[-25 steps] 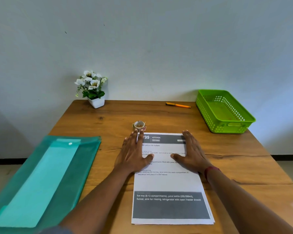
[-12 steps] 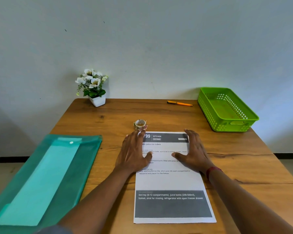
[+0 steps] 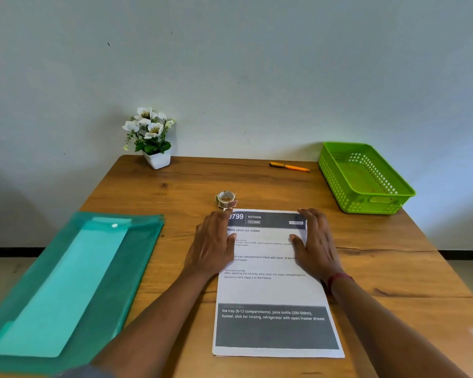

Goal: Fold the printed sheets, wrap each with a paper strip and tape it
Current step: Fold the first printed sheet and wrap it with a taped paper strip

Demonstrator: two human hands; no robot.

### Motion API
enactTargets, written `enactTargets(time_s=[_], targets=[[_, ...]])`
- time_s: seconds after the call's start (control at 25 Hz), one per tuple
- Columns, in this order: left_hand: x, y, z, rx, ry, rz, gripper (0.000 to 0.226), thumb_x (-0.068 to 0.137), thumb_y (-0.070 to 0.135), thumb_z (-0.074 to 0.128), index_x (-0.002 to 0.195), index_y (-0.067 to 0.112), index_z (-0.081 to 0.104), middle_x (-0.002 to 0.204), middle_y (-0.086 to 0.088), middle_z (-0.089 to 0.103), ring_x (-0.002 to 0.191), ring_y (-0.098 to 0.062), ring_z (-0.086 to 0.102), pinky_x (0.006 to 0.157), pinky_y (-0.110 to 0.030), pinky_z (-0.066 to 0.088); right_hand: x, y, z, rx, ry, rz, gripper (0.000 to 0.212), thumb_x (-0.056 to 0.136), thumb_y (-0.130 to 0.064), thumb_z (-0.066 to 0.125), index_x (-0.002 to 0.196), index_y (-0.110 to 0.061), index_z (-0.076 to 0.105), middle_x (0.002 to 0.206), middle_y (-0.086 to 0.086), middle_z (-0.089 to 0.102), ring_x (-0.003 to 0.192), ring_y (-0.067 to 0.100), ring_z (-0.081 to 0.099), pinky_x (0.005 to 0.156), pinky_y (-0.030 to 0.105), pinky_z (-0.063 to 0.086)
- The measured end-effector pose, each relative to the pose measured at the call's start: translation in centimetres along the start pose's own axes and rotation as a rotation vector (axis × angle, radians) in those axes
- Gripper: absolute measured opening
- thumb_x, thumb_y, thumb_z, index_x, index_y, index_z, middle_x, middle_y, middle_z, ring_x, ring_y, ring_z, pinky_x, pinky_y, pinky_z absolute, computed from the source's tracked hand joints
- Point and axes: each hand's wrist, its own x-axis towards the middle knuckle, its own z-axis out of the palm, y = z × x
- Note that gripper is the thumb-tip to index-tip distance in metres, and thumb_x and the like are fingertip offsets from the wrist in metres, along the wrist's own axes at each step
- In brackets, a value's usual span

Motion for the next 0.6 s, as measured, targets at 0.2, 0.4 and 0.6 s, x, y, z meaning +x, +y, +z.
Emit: enactTargets(time_s=[0.2,0.4,0.6], targets=[[-0.29,0.44,-0.57,-0.011,0.039,0.019,0.060,0.088,0.016,0.067,0.139,0.017,0.034,0.120,-0.008,0.058,0.108,-0.022,0.055,0.091,-0.048,0.049,-0.23,-0.21,0.06,-0.039,0.016,-0.009,0.063,0.087,-0.007,0.066,0.141,-0.017,0.037,0.136,0.008,0.037,0.124,0.028,0.040,0.104,0.041,0.039],[-0.51,0.73,-0.65,-0.004,0.090,-0.010,0.068,0.090,0.015,0.070,0.143,0.015,0.028,0.120,-0.009,0.063,0.105,-0.022,0.061,0.092,-0.045,0.049,-0.32,-0.42,-0.09,-0.055,0.071,-0.022,0.066,0.085,0.002,0.065,0.141,-0.016,0.036,0.132,0.012,0.038,0.119,0.030,0.043,0.099,0.040,0.044],[-0.46,0.59,-0.45,0.056,0.118,0.019,0.055,0.083,0.005,0.073,0.131,0.013,0.047,0.111,-0.009,0.066,0.099,-0.025,0.063,0.082,-0.044,0.051,-0.45,-0.70,-0.25,-0.153,0.086,-0.007,0.082,0.078,0.014,0.063,0.145,-0.020,0.033,0.132,0.016,0.040,0.112,0.033,0.048,0.089,0.043,0.049]])
